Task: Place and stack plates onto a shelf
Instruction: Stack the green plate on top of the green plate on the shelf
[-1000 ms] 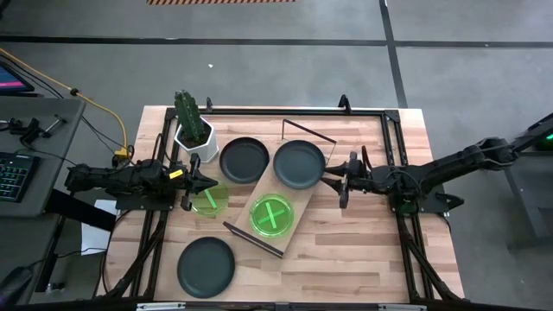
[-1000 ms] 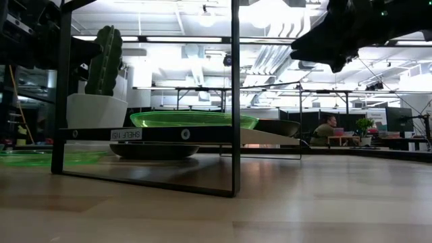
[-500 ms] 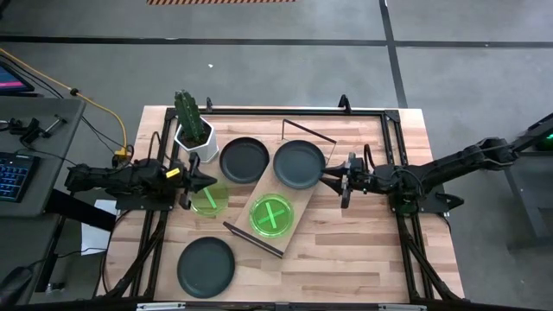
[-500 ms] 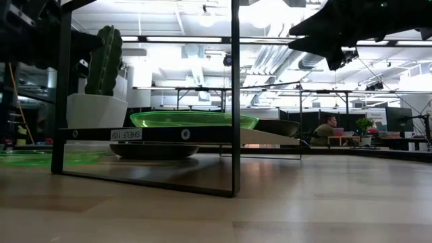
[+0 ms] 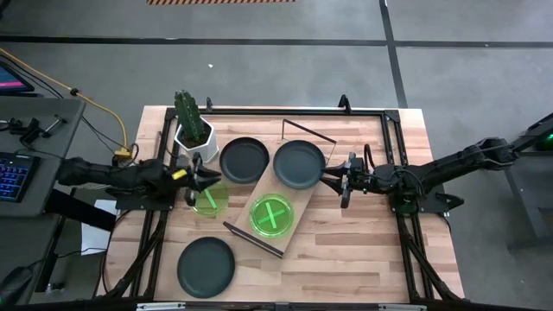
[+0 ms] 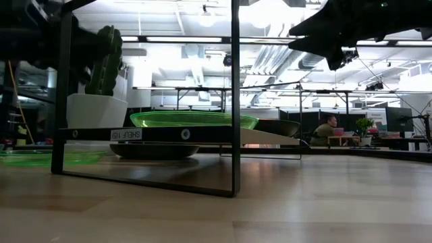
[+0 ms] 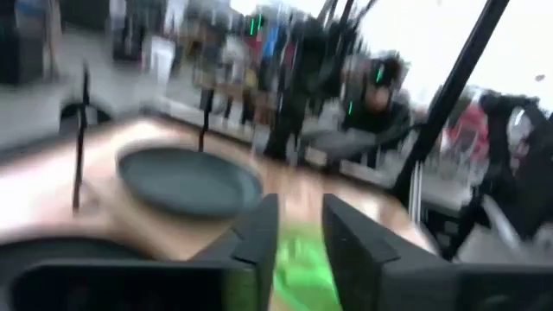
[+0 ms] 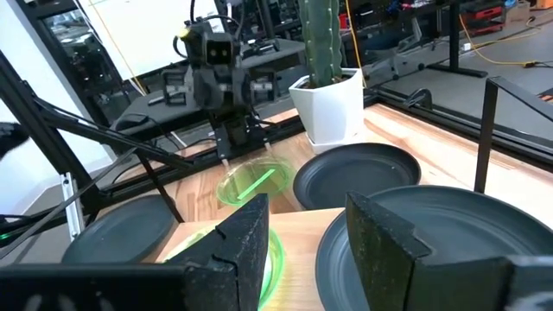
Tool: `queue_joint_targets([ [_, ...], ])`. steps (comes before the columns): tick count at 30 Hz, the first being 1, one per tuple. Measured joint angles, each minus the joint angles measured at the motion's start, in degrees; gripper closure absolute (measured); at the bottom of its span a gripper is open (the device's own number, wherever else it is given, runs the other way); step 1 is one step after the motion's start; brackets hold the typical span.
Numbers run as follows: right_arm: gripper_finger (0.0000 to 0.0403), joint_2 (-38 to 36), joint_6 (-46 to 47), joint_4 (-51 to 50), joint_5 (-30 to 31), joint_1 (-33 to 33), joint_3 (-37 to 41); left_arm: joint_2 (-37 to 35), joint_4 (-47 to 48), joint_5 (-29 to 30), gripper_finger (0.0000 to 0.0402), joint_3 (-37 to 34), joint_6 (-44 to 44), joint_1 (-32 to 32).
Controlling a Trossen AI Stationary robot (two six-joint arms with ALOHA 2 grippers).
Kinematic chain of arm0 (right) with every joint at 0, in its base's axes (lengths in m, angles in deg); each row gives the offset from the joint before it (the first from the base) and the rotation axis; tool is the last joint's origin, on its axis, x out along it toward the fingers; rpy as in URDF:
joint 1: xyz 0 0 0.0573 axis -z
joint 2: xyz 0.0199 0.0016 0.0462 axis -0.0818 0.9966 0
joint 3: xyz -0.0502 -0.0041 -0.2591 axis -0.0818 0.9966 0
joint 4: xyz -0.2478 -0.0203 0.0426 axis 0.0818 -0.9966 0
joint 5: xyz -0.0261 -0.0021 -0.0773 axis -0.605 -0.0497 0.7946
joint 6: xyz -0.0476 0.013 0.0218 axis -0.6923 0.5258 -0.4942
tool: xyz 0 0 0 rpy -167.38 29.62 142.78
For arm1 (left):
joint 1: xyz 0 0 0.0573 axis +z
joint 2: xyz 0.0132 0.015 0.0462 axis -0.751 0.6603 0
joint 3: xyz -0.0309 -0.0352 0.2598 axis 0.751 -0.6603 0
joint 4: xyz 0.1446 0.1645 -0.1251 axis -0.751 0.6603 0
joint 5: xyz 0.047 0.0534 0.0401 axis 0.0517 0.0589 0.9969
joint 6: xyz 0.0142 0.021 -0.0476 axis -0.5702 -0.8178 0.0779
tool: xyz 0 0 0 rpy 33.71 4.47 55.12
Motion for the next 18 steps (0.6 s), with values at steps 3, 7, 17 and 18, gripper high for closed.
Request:
queue_joint_targets([
  [3,0.0263,0.39,0.00,-0.08,0.02,0.00,0.00,6.28,1.20,-0.70,0.0277,2.96,2.54,-1.44],
  [7,0.0263,1.77,-1.03,-0.13,0.03,0.00,0.00,14.73,13.37,-1.71,0.0231,11.37,3.27,-4.24],
  [17,0.0263,3.80,-1.06,0.02,0.04,0.00,0.00,34.53,48.93,-5.87,0.0208,29.11,9.96,-11.32],
  [18,0.0263,3.80,-1.05,0.02,0.04,0.00,0.00,36.13,49.00,-7.31,0.0209,29.29,11.34,-12.35],
])
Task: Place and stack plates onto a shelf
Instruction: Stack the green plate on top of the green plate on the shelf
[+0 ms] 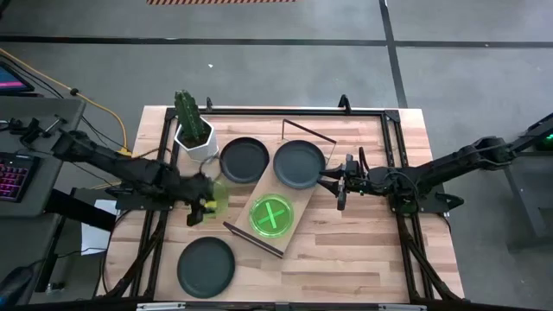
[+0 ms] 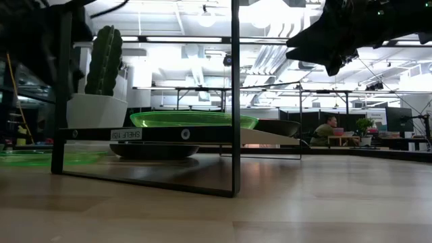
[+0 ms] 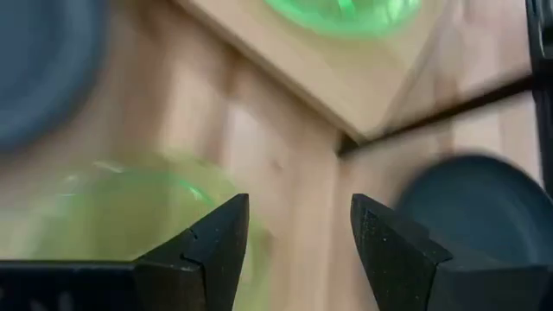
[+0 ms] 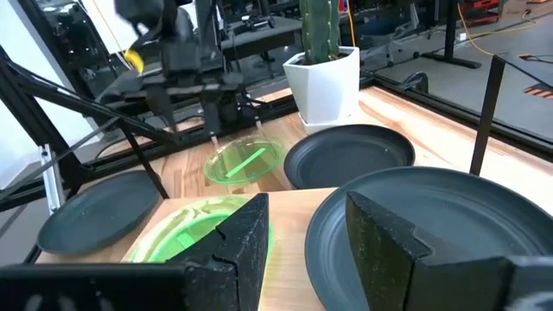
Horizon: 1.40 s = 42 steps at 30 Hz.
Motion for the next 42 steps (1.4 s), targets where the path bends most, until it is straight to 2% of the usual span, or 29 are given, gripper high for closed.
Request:
queue_joint_targets([
  [6,0.0263,0.00,-0.02,-0.01,0.00,0.00,0.00,9.62,0.27,-7.38,0.0217,0.19,8.75,-8.47],
  [11,0.0263,0.00,-0.01,-0.01,0.02,0.00,0.00,15.66,0.30,-7.31,0.0223,0.19,12.47,-15.84],
  [17,0.0263,0.00,-0.01,0.01,0.04,0.00,0.00,18.14,0.64,-2.28,0.0229,0.34,12.68,-20.04],
  [21,0.0263,0.00,-0.02,0.01,0.04,0.00,0.00,18.14,5.84,2.12,0.0229,4.48,11.48,-21.89],
  [25,0.0263,0.00,-0.01,0.01,0.07,0.00,0.00,18.22,12.85,9.95,0.0230,10.62,9.66,-24.30],
  [28,0.0263,0.00,0.09,-0.01,0.07,0.00,0.00,19.70,14.57,14.74,0.0230,12.14,8.55,-26.55],
  [36,0.0263,0.00,0.02,-0.01,0.04,0.00,0.00,30.05,20.77,17.26,0.0230,12.07,7.04,-30.21],
  [42,0.0263,0.00,0.00,-0.02,0.04,0.00,0.00,35.55,20.88,17.77,0.0230,12.06,4.16,-30.60],
])
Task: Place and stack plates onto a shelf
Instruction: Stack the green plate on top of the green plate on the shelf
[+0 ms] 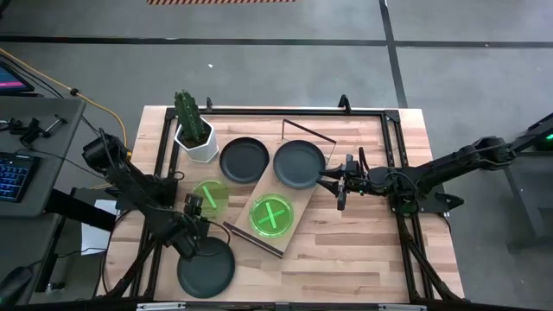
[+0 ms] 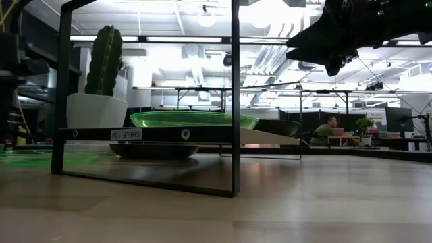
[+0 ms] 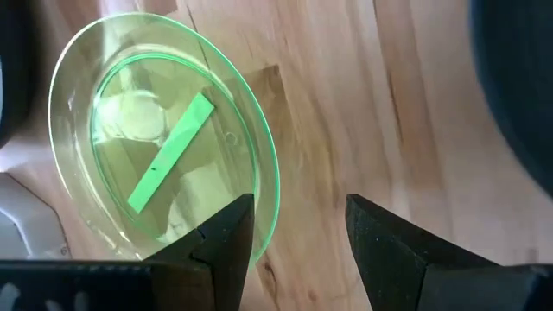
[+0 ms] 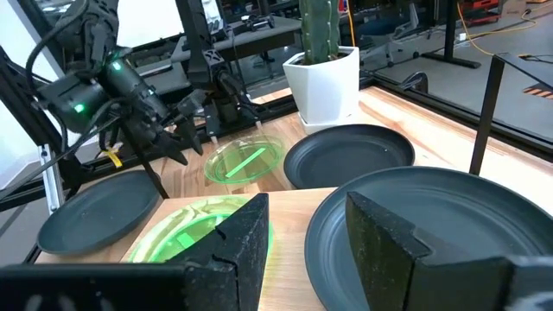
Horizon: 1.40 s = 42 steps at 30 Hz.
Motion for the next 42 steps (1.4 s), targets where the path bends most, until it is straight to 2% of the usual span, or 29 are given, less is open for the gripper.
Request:
queue_joint_targets([
  [6,0.0263,0.00,0.00,-0.01,0.00,-0.02,0.00,2.36,0.02,1.34,0.0230,-0.25,-1.48,0.04],
  [24,0.0263,0.00,0.11,-0.01,0.00,-0.02,0.00,2.44,-0.52,2.31,0.0230,-7.05,10.37,-0.01],
  [29,0.0263,0.00,0.12,0.00,-0.02,-0.02,0.00,2.48,-1.53,2.77,0.0233,-7.06,10.54,0.02],
  [33,0.0263,0.00,0.15,-0.01,-0.02,-0.02,0.00,2.52,-1.73,3.07,0.0273,-7.14,10.46,0.00],
  [38,0.0263,0.00,0.15,-0.01,-0.02,-0.02,0.00,2.68,-1.67,5.24,0.0381,-7.39,12.40,0.13],
  [42,0.0263,0.00,0.09,-0.01,-0.02,-0.02,0.00,2.14,-1.13,4.52,0.0393,-6.79,14.02,0.11],
])
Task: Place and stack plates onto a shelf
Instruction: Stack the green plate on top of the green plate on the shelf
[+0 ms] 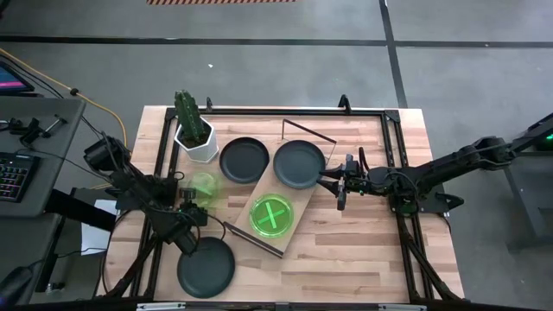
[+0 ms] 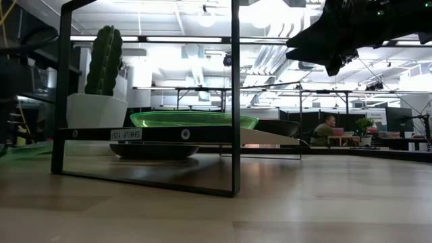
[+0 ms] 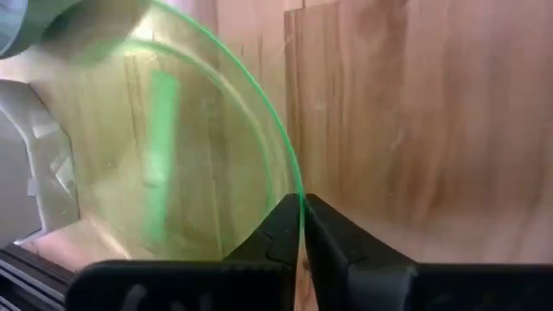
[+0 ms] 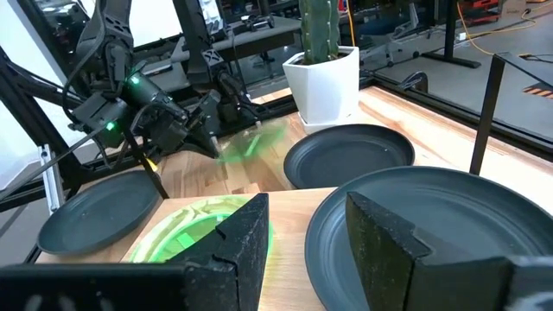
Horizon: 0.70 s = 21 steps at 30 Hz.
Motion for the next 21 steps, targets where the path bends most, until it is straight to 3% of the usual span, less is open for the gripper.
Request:
queue_joint_targets([
  [6,0.0263,0.00,-0.04,-0.02,0.01,0.00,0.00,-1.15,7.84,1.16,0.0400,6.67,-1.58,-0.02],
  [21,0.0263,0.00,1.06,-0.02,0.00,0.01,0.00,-2.28,26.78,15.41,0.0401,21.61,-11.95,2.51],
])
